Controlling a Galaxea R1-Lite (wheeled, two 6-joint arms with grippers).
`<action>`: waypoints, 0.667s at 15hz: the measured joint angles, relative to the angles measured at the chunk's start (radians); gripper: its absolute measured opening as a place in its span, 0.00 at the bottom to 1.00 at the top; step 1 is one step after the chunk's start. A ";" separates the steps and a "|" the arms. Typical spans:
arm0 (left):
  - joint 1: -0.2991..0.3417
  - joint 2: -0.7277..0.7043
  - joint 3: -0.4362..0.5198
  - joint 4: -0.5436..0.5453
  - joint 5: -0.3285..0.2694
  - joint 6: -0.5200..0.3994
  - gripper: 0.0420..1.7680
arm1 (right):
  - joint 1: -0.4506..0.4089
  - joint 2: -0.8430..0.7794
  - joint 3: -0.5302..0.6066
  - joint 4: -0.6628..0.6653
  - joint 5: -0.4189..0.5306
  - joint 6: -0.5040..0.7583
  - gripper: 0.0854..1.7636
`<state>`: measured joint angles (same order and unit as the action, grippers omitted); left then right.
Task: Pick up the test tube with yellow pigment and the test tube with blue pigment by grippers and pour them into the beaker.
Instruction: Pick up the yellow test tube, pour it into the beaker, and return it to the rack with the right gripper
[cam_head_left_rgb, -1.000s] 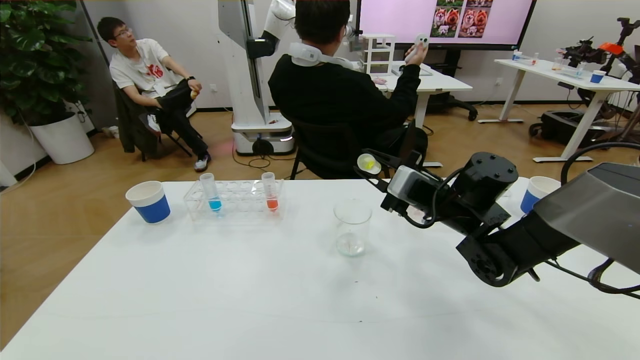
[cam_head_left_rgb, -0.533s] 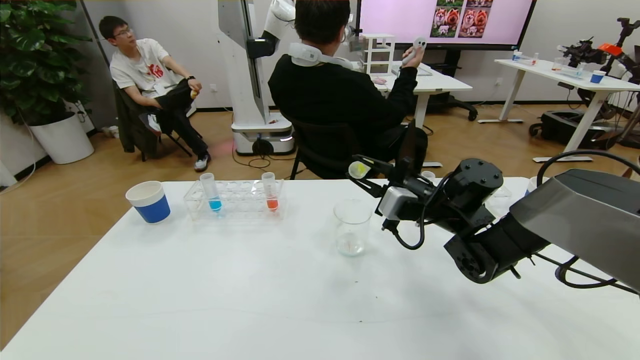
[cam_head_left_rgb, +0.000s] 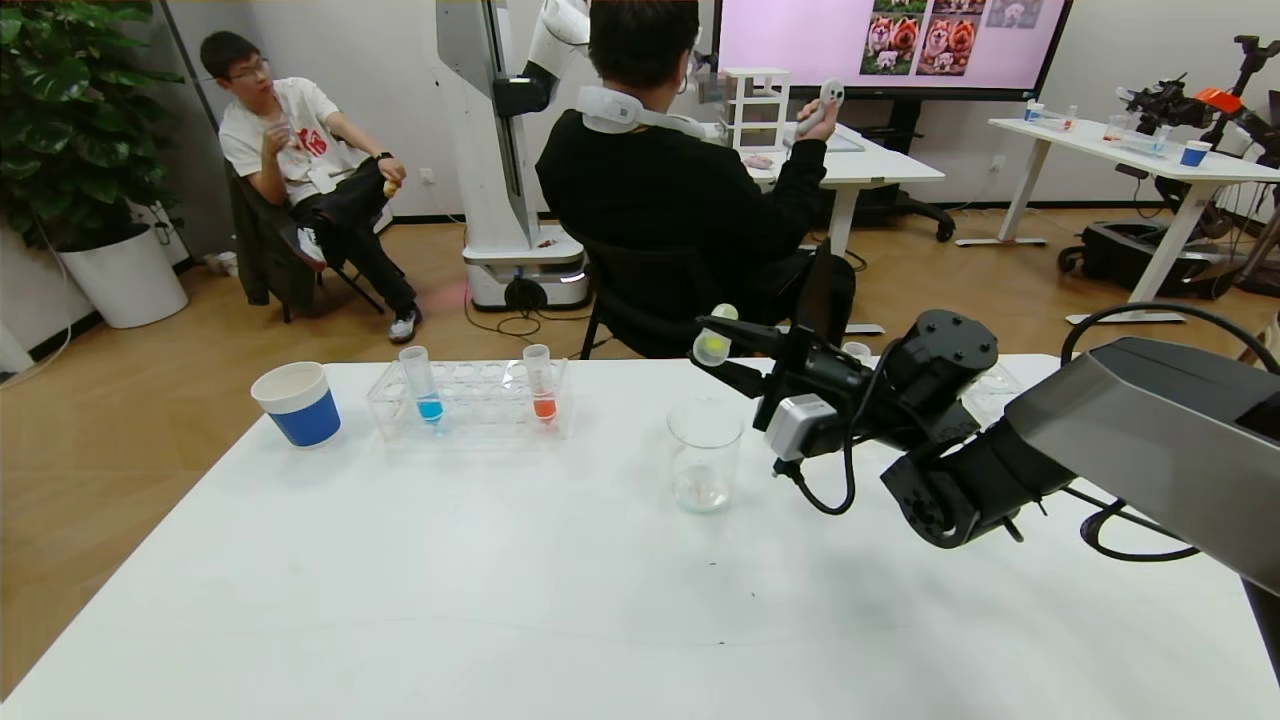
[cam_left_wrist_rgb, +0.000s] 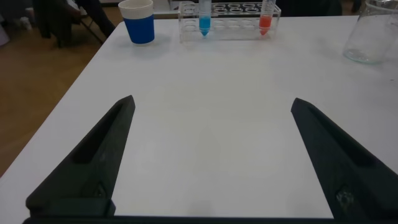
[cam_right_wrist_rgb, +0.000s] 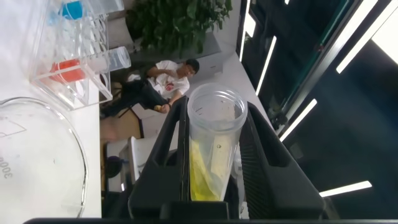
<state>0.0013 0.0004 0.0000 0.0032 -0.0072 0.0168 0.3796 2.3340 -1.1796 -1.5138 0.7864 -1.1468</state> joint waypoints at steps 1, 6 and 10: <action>0.000 0.000 0.000 0.000 0.000 0.000 0.99 | -0.003 0.003 -0.001 -0.001 0.003 -0.007 0.24; 0.000 0.000 0.000 0.000 0.000 0.000 0.99 | -0.042 0.022 -0.005 0.000 0.009 -0.106 0.24; 0.000 0.000 0.000 0.000 0.000 0.000 0.99 | -0.045 0.046 -0.022 0.000 0.012 -0.167 0.24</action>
<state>0.0013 0.0004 0.0000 0.0032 -0.0077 0.0168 0.3347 2.3798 -1.2013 -1.5138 0.7985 -1.3138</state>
